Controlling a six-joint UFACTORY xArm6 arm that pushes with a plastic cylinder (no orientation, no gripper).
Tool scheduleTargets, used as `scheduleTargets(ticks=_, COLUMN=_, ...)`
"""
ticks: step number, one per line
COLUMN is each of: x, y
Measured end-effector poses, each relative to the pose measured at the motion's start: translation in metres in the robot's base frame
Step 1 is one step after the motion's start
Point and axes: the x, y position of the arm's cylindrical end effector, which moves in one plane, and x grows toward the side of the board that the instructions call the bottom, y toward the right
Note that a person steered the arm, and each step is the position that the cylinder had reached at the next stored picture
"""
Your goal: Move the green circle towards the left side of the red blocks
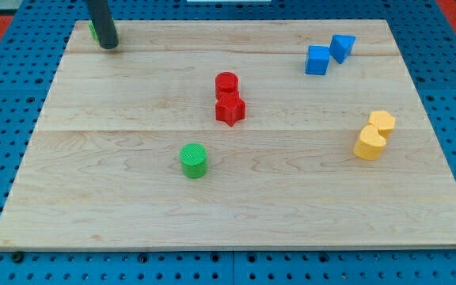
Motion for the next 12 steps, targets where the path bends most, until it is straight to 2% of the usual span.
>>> scheduleTargets(ticks=3, x=0.011, y=0.026)
scheduleTargets(ticks=6, x=0.014, y=0.097)
scheduleTargets(ticks=7, x=0.030, y=0.169)
scheduleTargets(ticks=8, x=0.078, y=0.223)
scheduleTargets(ticks=9, x=0.097, y=0.242)
scheduleTargets(ticks=12, x=0.095, y=0.237)
